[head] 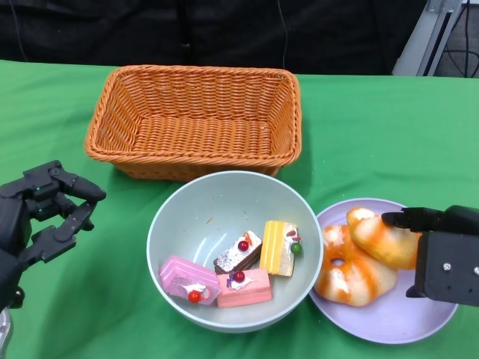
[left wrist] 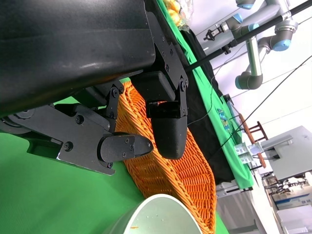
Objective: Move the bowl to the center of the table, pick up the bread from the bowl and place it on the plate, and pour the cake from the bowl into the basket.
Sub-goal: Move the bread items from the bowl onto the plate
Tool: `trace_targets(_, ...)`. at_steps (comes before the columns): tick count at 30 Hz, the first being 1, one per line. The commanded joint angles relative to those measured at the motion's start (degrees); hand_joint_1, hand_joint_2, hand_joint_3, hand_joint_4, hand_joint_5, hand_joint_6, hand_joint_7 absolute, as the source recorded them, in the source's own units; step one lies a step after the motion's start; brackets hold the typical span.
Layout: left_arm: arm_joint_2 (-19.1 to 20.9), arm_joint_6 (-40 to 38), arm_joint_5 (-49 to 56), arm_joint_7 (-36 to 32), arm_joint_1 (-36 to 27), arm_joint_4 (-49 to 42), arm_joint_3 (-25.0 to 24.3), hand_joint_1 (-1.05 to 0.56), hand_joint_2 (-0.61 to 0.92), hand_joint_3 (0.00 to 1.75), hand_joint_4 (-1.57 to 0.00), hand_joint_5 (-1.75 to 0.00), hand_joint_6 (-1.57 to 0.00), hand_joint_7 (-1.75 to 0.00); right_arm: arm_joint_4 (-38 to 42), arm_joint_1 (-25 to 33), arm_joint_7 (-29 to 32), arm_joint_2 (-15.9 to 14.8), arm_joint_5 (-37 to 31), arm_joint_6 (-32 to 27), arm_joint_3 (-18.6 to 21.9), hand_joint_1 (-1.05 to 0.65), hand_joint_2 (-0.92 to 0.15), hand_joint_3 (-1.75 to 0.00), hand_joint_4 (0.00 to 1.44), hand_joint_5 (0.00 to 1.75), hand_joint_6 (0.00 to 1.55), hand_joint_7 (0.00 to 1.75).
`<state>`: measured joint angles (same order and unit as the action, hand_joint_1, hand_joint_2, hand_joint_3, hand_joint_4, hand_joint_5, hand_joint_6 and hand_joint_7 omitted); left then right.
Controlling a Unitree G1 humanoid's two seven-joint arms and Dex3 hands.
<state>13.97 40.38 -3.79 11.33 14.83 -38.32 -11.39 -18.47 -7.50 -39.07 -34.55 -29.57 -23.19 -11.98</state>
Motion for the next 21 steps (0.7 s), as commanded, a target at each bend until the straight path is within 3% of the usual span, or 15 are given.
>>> trace_targets(1, 1.30, 0.29, -0.16, -0.24, -0.19, -0.07, -0.43, -0.10, 0.83, 0.47, -0.80, -1.47, -0.83, -1.03, -0.69, 0.57, 0.01, -2.02, -0.76, 0.60, -0.03, -0.58, -0.92, -0.09, 0.96, 0.07, 0.32, 0.05)
trace_targets(21, 1.33, 0.44, 0.06, -0.18, 0.07, -0.47, -0.32, -0.10, 0.83, 0.48, -0.80, -1.48, -0.84, -1.02, -14.14, 1.64, -6.73, -8.03, -5.19, -3.16, 1.47, -0.64, -0.92, -0.11, 0.94, 0.02, 0.45, 0.03)
